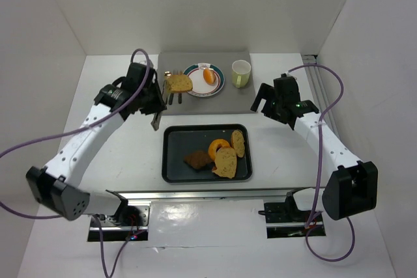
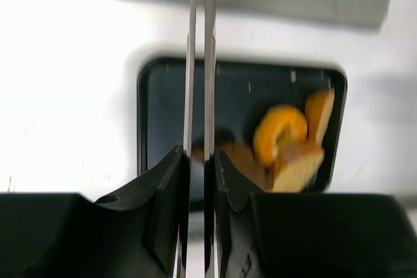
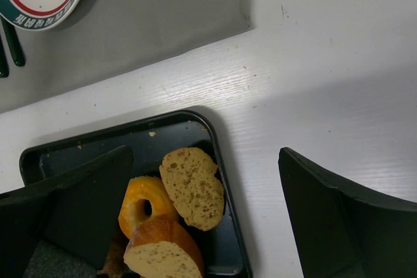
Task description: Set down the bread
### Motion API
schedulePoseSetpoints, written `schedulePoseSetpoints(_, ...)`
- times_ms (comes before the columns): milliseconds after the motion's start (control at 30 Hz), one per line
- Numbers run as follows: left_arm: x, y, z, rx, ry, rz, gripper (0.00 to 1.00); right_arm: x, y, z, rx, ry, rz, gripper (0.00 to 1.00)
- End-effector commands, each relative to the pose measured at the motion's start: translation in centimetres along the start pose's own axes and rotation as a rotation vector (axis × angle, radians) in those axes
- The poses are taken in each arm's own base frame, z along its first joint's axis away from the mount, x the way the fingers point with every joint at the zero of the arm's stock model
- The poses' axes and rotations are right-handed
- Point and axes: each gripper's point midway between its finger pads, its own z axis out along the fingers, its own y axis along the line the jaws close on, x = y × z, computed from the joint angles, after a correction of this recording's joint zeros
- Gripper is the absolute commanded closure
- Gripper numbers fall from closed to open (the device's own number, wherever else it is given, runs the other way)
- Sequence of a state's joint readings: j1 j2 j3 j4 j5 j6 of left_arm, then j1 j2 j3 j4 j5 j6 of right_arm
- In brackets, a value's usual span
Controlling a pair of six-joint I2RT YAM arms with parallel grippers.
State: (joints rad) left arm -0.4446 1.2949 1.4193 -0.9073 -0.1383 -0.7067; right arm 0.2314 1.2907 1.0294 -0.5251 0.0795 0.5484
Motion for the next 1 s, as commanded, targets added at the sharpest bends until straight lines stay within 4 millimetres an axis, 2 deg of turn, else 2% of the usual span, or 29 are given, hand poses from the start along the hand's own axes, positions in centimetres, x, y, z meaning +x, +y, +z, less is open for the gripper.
schedulePoseSetpoints(0,-6.0,-0.7,3.6,0.013,-0.149,-0.073,1.0,-1.5,1.6,-1.0,-0.066,-0.061,-0.01,0.0)
schedulePoseSetpoints(67,-7.0,-2.3,4.8,0.081,-0.139,-0.099,1.0,-1.9,2.0,-1.4,-0.084,-0.071,-0.009,0.0)
schedulePoseSetpoints(100,-7.3,-2.6,6.2,0.078,-0.136,-0.098,1.0,-1.9,2.0,-1.4,-0.084,-0.071,-0.009,0.0)
schedulePoseSetpoints(133,-8.6,-3.7,6.9,0.133,-0.159,-0.09,1.0,-2.2,1.9,-1.7,-0.08,-0.085,-0.008,0.0)
schedulePoseSetpoints(167,-8.8,-3.9,7.7,0.134,-0.149,-0.057,1.0,-2.2,2.0,-1.7,-0.081,-0.084,0.003,0.0)
schedulePoseSetpoints(200,-9.8,-4.4,9.5,0.116,-0.138,-0.057,1.0,-2.2,2.0,-1.8,-0.086,-0.093,0.004,0.0)
schedulePoseSetpoints(233,-9.9,-4.5,10.5,0.104,-0.121,-0.048,1.0,-1.8,1.8,-1.6,-0.081,-0.084,0.012,0.0)
schedulePoseSetpoints(300,-10.2,-4.6,12.3,0.079,-0.1,-0.037,1.0,-2.0,2.4,-2.5,-0.109,-0.096,0.016,0.0)
schedulePoseSetpoints(333,-10.9,-4.4,13.8,0.066,-0.097,-0.03,1.0,-1.7,2.2,-2.3,-0.104,-0.089,0.016,0.0)
schedulePoseSetpoints(400,-10.8,-4.3,15.0,0.047,-0.068,-0.018,1.0,-1.6,2.0,-2.8,-0.1,-0.097,0.026,0.0)
schedulePoseSetpoints(433,-11.8,-4.6,14.9,0.036,-0.083,-0.028,1.0,-1.0,2.0,-2.6,-0.1,-0.085,0.019,0.0)
schedulePoseSetpoints(500,-11.1,-3.9,16.5,-0.002,-0.057,-0.027,1.0,-0.9,1.7,-2.7,-0.092,-0.09,0.02,0.0)
schedulePoseSetpoints(733,-10.0,-2.3,16.9,-0.036,-0.049,-0.042,1.0,-0.9,2.2,-2.4,-0.112,-0.085,0.03,0.0)
schedulePoseSetpoints(933,-8.5,-1.9,18.6,-0.027,0.017,-0.047,1.0,-0.5,2.2,-1.9,-0.108,-0.064,0.028,0.0)
schedulePoseSetpoints(967,-8.1,-1.9,18.9,-0.021,0.032,-0.027,0.97,-0.3,2.4,-1.9,-0.114,-0.06,0.022,0.0)
